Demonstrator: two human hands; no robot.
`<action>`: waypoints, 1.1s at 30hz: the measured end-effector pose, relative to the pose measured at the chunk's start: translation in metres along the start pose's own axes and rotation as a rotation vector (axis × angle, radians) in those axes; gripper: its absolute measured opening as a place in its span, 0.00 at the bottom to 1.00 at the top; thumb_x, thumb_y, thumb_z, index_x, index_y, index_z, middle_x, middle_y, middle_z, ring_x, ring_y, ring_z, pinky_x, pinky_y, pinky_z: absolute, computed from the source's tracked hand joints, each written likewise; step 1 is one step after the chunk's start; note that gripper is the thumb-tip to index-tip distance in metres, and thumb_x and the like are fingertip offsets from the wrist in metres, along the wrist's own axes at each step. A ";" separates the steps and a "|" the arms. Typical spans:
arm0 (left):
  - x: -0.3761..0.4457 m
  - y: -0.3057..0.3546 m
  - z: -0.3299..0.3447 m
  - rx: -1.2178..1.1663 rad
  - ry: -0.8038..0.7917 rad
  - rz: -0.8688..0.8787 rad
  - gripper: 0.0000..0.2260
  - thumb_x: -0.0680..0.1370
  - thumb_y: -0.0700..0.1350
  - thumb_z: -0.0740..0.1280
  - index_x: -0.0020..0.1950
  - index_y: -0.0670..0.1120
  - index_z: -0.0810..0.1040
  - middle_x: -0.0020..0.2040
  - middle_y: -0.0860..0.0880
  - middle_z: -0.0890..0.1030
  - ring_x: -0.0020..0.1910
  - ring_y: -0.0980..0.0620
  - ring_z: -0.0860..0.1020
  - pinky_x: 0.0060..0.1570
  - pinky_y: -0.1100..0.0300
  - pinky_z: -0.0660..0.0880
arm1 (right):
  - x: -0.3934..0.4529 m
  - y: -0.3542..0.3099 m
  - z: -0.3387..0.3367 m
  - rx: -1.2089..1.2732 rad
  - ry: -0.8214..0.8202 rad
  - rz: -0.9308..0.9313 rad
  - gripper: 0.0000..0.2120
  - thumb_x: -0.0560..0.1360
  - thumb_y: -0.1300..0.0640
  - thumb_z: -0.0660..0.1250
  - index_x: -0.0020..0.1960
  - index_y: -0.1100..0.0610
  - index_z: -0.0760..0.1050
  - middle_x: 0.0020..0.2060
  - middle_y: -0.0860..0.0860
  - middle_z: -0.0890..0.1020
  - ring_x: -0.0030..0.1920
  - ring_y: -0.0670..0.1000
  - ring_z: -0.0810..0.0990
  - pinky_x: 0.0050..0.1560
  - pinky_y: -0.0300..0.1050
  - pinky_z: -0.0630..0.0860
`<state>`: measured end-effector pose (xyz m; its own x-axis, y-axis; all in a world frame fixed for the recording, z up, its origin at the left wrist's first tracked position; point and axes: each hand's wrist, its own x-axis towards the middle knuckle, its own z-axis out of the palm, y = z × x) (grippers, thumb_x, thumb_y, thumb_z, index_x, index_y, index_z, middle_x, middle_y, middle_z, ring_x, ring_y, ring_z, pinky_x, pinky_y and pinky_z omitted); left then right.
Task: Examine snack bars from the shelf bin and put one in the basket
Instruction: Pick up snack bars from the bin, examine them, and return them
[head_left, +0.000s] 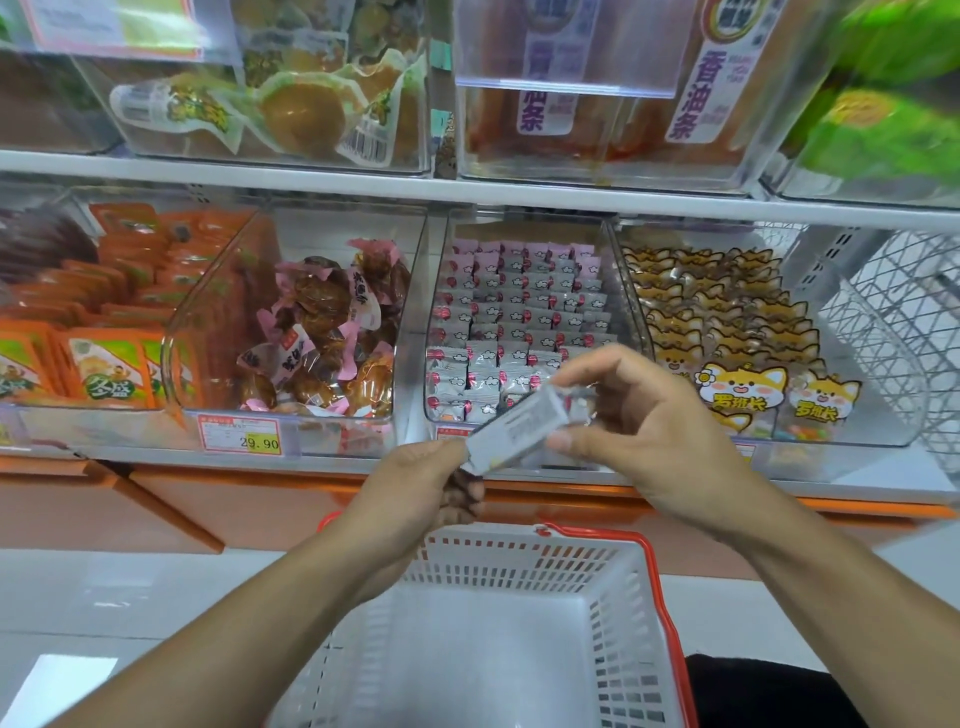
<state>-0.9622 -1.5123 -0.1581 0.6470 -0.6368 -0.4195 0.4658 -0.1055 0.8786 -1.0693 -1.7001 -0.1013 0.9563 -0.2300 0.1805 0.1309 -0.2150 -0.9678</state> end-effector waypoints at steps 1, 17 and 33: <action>0.001 0.000 0.001 0.062 0.009 0.044 0.15 0.81 0.45 0.65 0.37 0.49 0.85 0.35 0.47 0.83 0.32 0.53 0.80 0.34 0.63 0.78 | 0.001 -0.001 -0.001 -0.012 0.074 -0.033 0.15 0.67 0.52 0.78 0.51 0.47 0.79 0.48 0.49 0.83 0.50 0.61 0.81 0.46 0.57 0.81; -0.009 -0.021 0.009 1.306 -0.010 0.672 0.22 0.80 0.58 0.64 0.74 0.62 0.66 0.80 0.65 0.51 0.58 0.58 0.78 0.57 0.55 0.77 | 0.016 0.019 -0.012 -0.754 0.296 -0.294 0.15 0.72 0.51 0.78 0.57 0.51 0.81 0.49 0.41 0.78 0.52 0.40 0.76 0.53 0.34 0.71; -0.004 -0.021 0.010 1.384 0.001 0.669 0.21 0.79 0.57 0.67 0.71 0.62 0.67 0.80 0.66 0.47 0.28 0.63 0.69 0.45 0.59 0.77 | 0.022 0.025 -0.024 -1.287 0.074 -0.114 0.15 0.77 0.47 0.71 0.63 0.48 0.81 0.51 0.47 0.81 0.55 0.54 0.73 0.53 0.49 0.62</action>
<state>-0.9804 -1.5153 -0.1731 0.5028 -0.8551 0.1266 -0.8090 -0.4140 0.4174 -1.0508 -1.7333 -0.1172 0.9345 -0.1925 0.2994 -0.1731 -0.9808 -0.0902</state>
